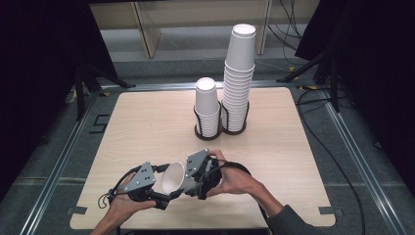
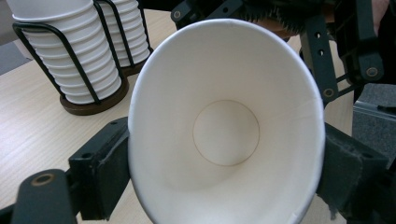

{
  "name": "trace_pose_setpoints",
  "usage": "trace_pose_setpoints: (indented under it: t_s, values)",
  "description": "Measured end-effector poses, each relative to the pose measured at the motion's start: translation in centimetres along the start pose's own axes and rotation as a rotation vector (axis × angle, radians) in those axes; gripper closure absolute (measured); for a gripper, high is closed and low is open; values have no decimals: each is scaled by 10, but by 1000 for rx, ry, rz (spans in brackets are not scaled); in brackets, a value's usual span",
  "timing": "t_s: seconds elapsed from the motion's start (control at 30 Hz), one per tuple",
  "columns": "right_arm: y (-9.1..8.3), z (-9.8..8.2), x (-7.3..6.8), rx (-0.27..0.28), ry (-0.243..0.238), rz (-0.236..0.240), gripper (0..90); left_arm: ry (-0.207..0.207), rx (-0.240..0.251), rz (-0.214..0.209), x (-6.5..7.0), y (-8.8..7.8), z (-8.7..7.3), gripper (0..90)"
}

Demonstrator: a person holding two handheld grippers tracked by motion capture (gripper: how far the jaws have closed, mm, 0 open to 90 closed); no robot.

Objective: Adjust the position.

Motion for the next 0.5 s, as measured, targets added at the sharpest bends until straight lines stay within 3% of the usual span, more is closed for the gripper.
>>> trace_pose_setpoints:
  t_s: [0.1, 0.13, 0.2, 0.27, 0.37, 0.5]
  values:
    - [1, 1, 2, 52, -1, 18, 218, -46, 35, -13, -2, 0, 1, 113]
    - [1, 0, 0, 59, 20, 32, 219, -55, 51, -16, -4, 0, 1, 101]
    - [-1, 1, 4, 79, 26, 18, 221, -98, 90, -20, -7, 0, 3, 80]
    - [-3, 4, 4, 126, 73, 34, 224, -140, 138, -15, -10, -1, 7, 52]
    - [-8, 6, 10, 195, 126, 34, 226, -200, 203, -26, -13, -2, 11, 79]
    - [-11, 7, 11, 236, 186, 35, 225, -193, 255, -9, -13, -2, 14, 82]
Point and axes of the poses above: each handheld gripper's, and its own axes: y roughly forward along the jaws, z roughly out of its top, x roughly to its right, the point moved 10 cm from there along y, roughly forward along the jaws, and after that the axes turned 7 degrees about -y, right-handed, at the moved point
